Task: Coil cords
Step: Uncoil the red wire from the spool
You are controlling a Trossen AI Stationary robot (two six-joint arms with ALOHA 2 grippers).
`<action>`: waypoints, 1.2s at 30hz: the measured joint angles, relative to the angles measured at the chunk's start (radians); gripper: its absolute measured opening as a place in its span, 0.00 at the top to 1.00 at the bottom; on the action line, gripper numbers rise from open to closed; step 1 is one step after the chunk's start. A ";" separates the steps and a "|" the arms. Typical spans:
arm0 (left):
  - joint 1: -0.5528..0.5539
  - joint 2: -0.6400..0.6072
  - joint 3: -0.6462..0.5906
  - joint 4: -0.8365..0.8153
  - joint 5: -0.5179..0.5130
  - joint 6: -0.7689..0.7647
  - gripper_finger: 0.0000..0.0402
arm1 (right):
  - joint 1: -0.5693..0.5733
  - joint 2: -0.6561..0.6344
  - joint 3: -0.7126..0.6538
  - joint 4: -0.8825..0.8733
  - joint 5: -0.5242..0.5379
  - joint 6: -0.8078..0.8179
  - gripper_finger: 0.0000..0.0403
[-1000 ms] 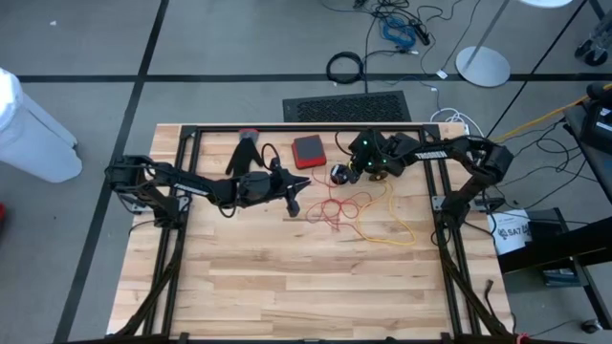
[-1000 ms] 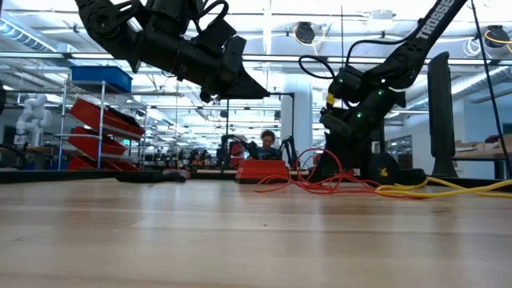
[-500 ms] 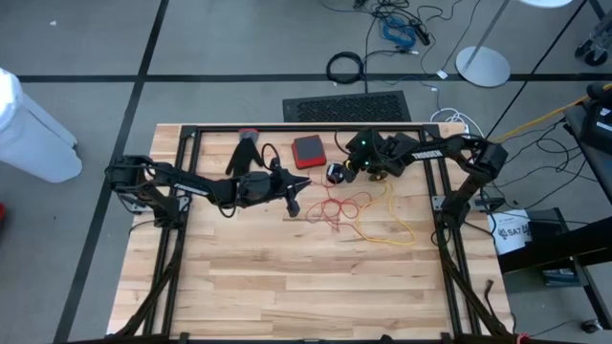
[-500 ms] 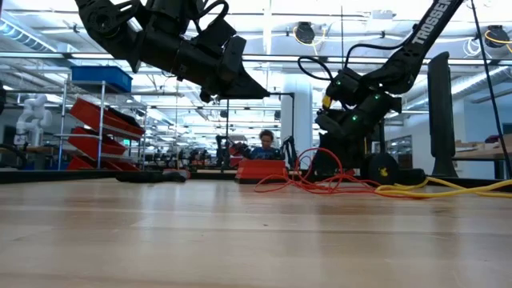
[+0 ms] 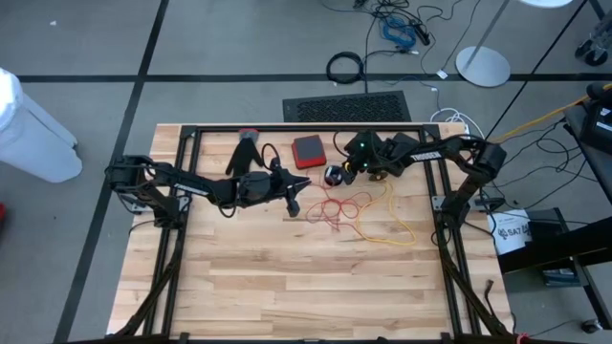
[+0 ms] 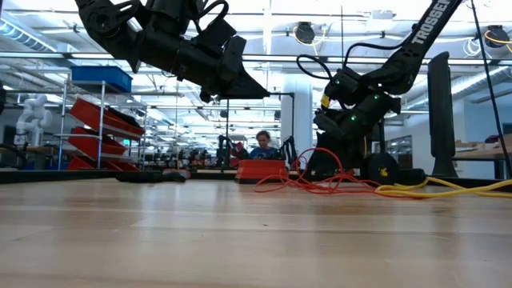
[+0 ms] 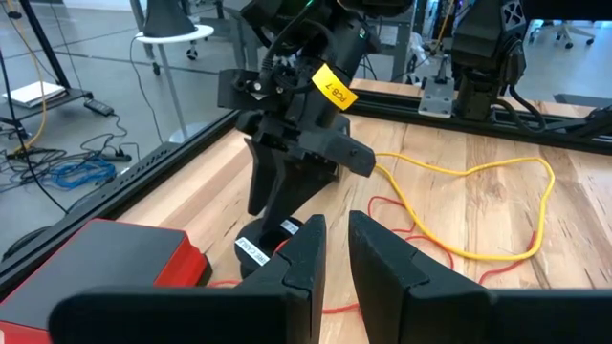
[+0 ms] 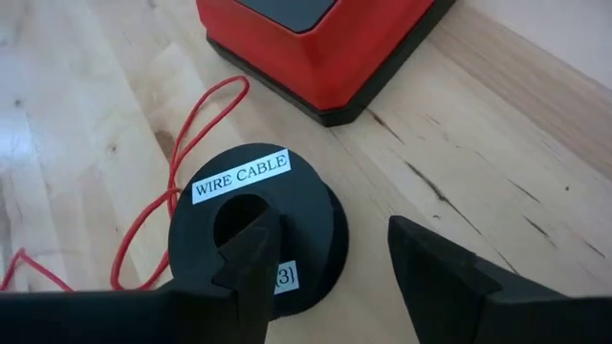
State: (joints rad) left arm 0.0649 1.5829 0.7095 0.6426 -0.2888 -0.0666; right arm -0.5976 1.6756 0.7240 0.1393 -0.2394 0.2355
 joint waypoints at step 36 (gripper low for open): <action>0.000 0.000 0.000 0.000 0.000 0.000 0.86 | 0.096 -0.001 0.002 0.018 0.045 -0.012 0.46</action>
State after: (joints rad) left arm 0.0648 1.5829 0.7095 0.6426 -0.2886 -0.0666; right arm -0.5018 1.6745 0.7258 0.1577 -0.1945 0.2230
